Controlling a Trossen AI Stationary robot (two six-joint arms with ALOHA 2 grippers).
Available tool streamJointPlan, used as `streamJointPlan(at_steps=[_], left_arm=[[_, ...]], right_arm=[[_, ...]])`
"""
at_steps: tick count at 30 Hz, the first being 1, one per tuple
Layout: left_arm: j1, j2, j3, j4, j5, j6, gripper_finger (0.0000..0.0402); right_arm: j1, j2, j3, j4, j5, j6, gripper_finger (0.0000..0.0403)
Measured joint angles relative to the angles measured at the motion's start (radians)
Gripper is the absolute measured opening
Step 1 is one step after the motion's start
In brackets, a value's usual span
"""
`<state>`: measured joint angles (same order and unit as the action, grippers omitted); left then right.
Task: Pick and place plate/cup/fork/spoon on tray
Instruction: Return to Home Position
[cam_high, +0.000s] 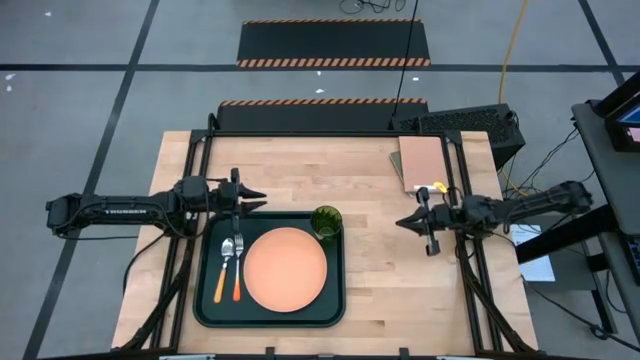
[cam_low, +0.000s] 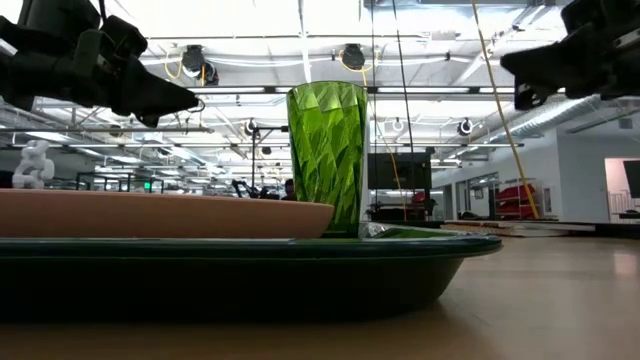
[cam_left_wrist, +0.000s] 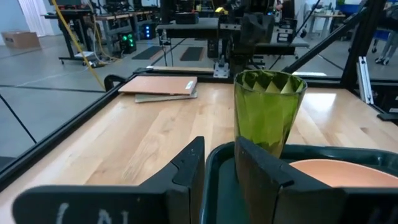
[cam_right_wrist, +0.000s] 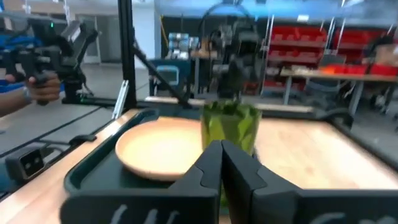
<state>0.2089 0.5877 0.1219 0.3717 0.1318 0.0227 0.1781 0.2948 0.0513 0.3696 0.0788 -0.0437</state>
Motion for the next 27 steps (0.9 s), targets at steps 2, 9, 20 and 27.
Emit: streamJointPlan(at_steps=[2,9,20,27], left_arm=[[-0.002,0.0,0.0,-0.001,0.0,-0.007,0.0092],[-0.03,0.0,0.0,-0.002,0.001,0.003,0.0092],[-0.041,0.0,0.001,0.0,0.001,0.017,0.0092],[-0.041,0.0,0.001,0.003,0.001,0.008,0.0092]], right_arm=[[0.0,-0.044,0.0,-0.019,-0.001,-0.025,0.0],[0.0,-0.245,0.0,-0.206,-0.004,-0.006,0.0],[-0.001,-0.288,-0.036,-0.192,-0.08,-0.048,0.0],[-0.05,-0.291,-0.036,-0.187,-0.105,-0.074,0.0]])
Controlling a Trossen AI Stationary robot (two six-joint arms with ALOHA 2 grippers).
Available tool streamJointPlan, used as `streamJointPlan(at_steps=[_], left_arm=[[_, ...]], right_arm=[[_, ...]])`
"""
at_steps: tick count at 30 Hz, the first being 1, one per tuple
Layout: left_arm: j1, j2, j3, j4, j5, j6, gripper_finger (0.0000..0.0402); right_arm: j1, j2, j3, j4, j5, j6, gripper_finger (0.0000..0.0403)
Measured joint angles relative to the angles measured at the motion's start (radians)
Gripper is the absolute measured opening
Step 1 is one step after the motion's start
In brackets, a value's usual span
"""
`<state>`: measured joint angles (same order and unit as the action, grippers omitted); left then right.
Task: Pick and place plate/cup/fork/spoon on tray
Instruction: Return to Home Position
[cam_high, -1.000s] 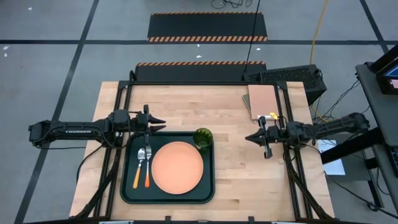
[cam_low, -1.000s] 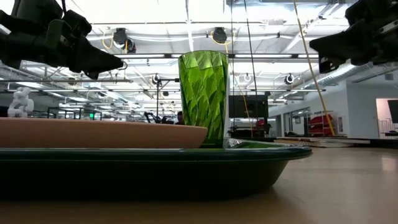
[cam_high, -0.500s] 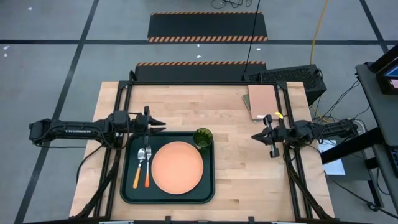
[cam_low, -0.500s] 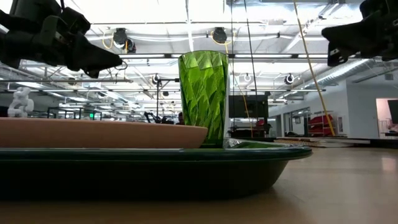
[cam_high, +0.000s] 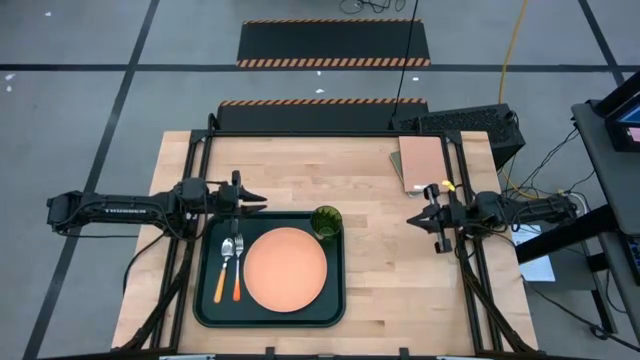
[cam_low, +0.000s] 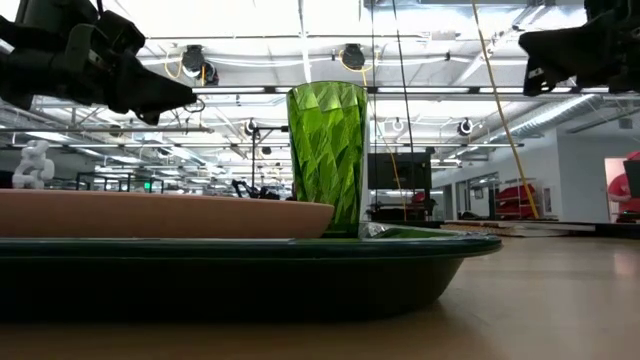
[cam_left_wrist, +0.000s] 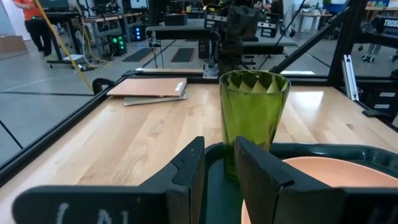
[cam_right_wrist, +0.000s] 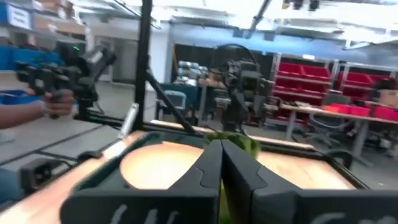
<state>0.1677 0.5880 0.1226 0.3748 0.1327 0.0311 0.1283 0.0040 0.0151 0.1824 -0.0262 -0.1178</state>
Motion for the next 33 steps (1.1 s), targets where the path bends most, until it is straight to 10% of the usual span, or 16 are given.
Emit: streamJointPlan(at_steps=[33], left_arm=[[0.017,-0.072,0.0,-0.046,0.05,0.082,0.0092]], right_arm=[[-0.056,-0.001,0.0,-0.105,-0.001,0.05,0.0]])
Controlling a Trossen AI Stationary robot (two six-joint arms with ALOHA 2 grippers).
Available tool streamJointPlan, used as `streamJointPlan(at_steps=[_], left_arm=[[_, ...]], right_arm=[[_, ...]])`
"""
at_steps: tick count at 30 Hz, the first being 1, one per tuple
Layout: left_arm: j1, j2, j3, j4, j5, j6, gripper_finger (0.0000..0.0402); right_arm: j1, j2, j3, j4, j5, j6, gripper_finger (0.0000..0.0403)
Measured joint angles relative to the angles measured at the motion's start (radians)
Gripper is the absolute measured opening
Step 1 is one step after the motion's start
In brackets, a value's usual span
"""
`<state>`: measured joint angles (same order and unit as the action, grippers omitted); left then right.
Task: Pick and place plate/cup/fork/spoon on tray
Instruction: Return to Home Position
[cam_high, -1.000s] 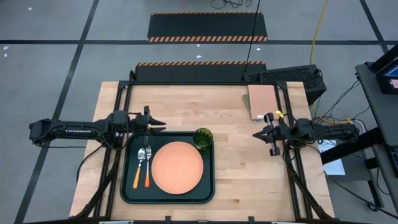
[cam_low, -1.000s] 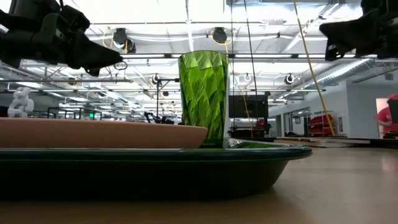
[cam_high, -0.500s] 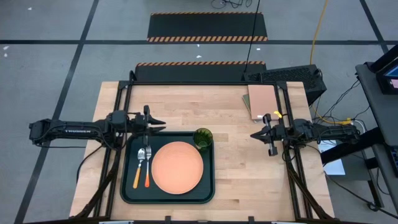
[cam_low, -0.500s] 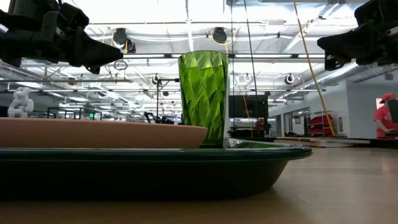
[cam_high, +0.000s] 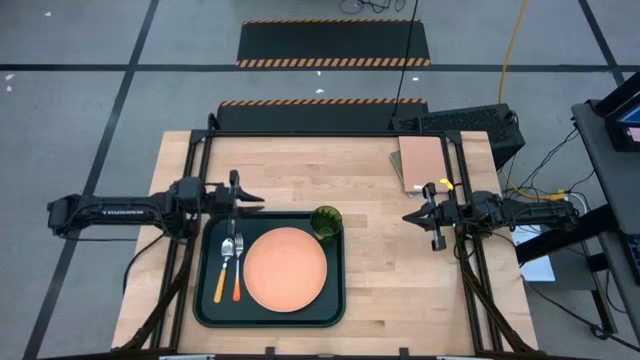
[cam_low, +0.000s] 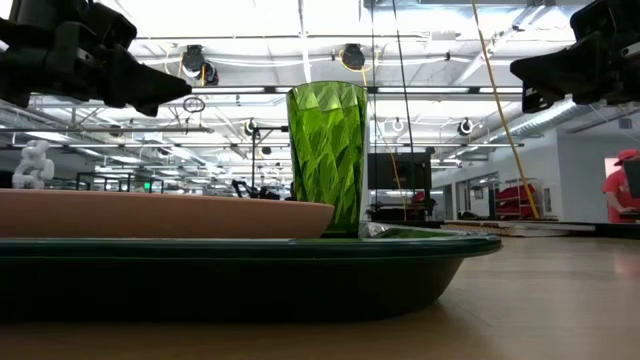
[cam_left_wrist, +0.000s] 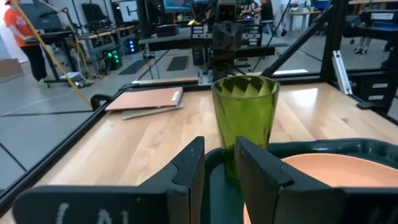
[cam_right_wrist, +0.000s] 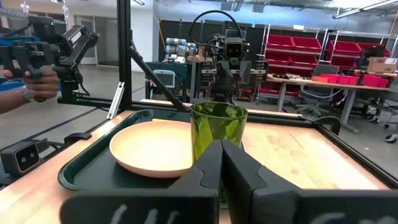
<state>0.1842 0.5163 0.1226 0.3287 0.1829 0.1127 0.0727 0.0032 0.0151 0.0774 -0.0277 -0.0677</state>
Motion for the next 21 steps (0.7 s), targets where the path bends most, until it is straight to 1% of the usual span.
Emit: streamJointPlan(at_steps=[2,4,9,14,17,19,21], left_arm=[[0.011,-0.003,0.0,-0.005,0.0,0.0,0.0091],[0.019,-0.003,0.0,-0.017,0.001,0.006,0.008],[0.019,-0.002,0.0,-0.052,0.004,0.005,0.0011],[0.019,-0.003,0.0,-0.097,0.018,-0.002,0.0012],[0.019,-0.003,-0.012,-0.105,0.018,-0.012,0.0005],[0.019,-0.003,-0.044,-0.068,0.018,-0.019,0.0005],[0.019,-0.002,-0.097,0.011,0.013,-0.029,0.0006]], right_arm=[[0.0,0.0,0.0,0.0,0.0,0.0,0.0],[0.0,0.0,0.0,0.0,0.0,0.0,0.0],[0.0,0.0,0.0,0.0,0.0,0.0,0.0],[0.0,0.0,0.0,0.0,0.0,0.0,0.0],[0.0,0.0,0.0,0.0,0.0,0.0,0.0],[0.0,0.0,0.0,0.0,0.0,0.0,0.0],[0.0,0.0,0.0,0.001,0.0,0.0,0.0]])
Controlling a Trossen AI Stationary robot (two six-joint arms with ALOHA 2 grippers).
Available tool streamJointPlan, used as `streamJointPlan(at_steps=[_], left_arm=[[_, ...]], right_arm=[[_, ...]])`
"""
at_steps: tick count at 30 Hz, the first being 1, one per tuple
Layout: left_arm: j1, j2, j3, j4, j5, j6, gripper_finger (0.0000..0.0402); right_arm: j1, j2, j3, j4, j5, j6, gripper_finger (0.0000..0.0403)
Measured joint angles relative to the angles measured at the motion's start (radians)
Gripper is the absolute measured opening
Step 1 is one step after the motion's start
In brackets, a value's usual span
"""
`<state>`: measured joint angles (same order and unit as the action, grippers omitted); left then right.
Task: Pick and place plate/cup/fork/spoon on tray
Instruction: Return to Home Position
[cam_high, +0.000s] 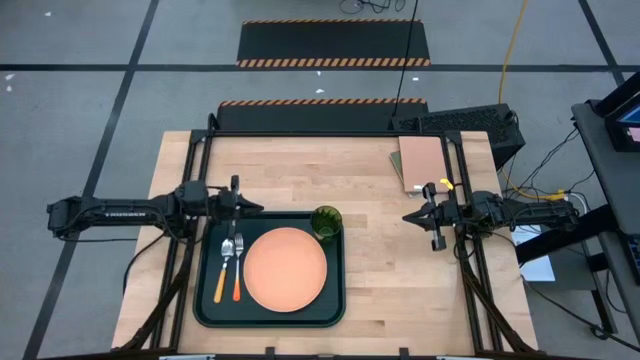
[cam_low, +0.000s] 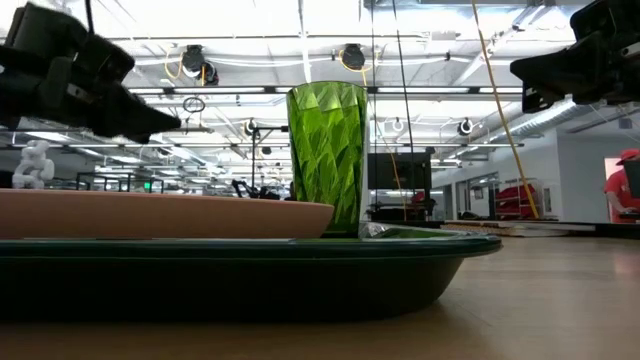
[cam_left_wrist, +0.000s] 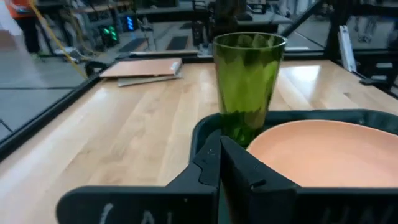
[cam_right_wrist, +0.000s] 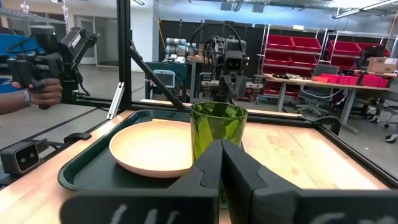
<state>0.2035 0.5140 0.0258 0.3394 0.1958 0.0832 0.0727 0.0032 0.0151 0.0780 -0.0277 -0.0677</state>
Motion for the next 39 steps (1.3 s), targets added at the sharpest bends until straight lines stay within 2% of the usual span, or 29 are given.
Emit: streamJointPlan(at_steps=[5,13,24,33,39], left_arm=[[-0.004,-0.001,-0.016,0.03,-0.018,-0.006,0.0004],[-0.086,-0.05,-0.016,0.072,-0.044,-0.006,0.0002],[-0.16,-0.167,-0.016,-0.014,-0.068,-0.014,0.0001],[-0.175,-0.298,-0.016,-0.114,-0.122,-0.007,0.0001],[-0.175,-0.356,-0.016,-0.253,-0.18,0.017,0.0001]], right_arm=[[0.0,0.0,0.0,0.0,0.0,0.0,0.0],[0.0,0.0,0.0,0.0,0.0,0.0,0.0],[0.0,0.0,0.0,0.0,0.0,0.0,0.0],[0.0,0.0,0.0,0.0,0.0,0.0,0.0],[0.0,0.0,0.0,0.0,0.0,0.0,0.0]])
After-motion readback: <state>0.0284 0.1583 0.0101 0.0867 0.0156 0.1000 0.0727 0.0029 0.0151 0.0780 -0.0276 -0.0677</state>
